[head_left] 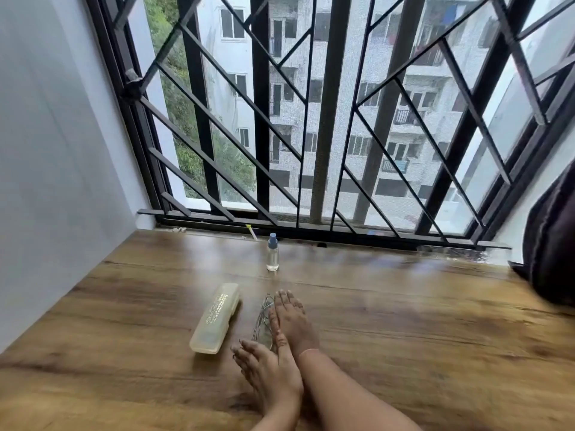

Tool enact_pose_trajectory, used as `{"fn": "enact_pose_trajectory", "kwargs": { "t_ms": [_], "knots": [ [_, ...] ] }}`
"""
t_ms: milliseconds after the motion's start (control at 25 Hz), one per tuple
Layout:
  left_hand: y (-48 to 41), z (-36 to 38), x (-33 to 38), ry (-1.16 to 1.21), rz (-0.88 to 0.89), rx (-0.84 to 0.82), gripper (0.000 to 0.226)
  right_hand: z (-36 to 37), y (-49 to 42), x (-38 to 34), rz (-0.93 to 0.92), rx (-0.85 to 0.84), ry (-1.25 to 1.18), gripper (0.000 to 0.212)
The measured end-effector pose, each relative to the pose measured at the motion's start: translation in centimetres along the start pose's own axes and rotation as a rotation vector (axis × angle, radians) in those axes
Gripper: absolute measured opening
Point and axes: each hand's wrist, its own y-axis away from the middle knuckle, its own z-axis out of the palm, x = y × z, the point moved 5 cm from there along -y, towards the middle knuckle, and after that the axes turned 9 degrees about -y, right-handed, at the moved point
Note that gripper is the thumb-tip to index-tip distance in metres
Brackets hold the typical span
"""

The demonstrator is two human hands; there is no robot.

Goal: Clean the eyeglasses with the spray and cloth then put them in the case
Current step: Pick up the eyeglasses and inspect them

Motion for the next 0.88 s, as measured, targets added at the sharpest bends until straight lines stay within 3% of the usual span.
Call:
{"fn": "enact_pose_trajectory", "kwargs": {
  "t_ms": [120, 440, 880],
  "knots": [
    [-1.0, 0.3, -0.5, 0.081, -0.079, -0.047, 0.073, 0.0, -1.0, 0.0, 0.056, -0.022, -0.042, 0.052],
    [-2.0, 1.0, -0.5, 0.297, -0.056, -0.108, 0.068, 1.2, -2.4, 0.0, 0.138, -0.092, -0.22, 0.054],
    [-4.3, 0.7, -0.7, 0.399, 0.082, -0.061, 0.06, -0.6, 0.8, 2.0, 0.176, 0.084, -0.422, 0.046]
  ]
}}
